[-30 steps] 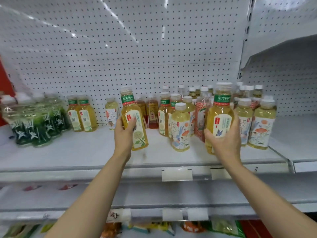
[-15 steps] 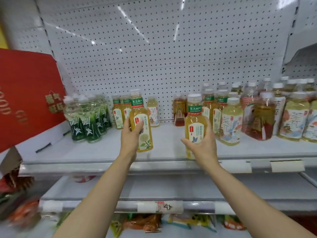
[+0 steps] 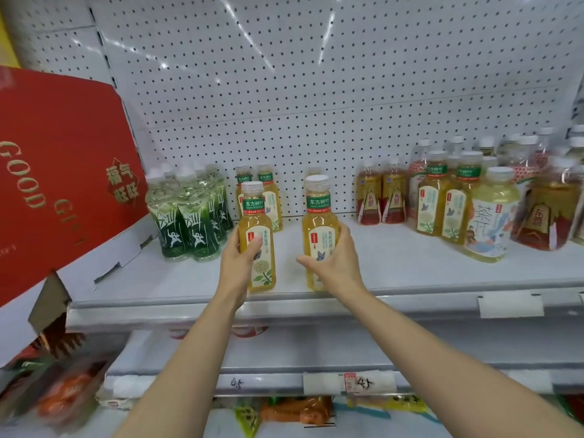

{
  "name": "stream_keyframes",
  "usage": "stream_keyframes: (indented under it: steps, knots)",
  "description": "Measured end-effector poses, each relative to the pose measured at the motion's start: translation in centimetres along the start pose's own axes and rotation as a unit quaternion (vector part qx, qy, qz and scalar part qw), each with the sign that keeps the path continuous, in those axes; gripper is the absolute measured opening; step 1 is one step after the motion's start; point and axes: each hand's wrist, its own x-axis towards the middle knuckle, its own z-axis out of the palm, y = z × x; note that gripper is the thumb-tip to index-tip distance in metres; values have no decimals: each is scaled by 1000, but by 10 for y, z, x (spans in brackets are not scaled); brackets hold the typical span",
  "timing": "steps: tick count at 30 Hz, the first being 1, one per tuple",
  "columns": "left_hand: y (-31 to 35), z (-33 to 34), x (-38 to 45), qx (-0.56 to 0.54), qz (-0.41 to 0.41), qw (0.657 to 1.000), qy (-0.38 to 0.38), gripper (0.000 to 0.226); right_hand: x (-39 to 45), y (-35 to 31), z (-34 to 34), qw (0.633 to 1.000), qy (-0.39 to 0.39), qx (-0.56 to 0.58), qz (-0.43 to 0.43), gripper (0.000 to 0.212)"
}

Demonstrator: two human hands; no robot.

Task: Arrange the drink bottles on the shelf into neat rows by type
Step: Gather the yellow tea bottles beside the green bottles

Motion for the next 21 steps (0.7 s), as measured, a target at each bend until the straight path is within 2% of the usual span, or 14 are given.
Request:
stream_keyframes:
  steps: [6,12,17,19,21]
  knots:
    - [-12,-9,32,-4,6,1000,2,37,33,8,49,1000,-26,2,-14,102]
    - [-22,-5,67,-1,-3,1000,15,39,73,21,92,999,-36,0,-23,93]
    - [-36,-11,91,66,-2,998,15,46,105,31,118,999,-51,-5,-13,95]
    - [-43,-13,95,132,-4,991,31,69,112,33,124,998,-64,1,-3,94]
    - [-48,-10,99,244,-5,968,59,97,118,36,130,997,-78,3,6,92]
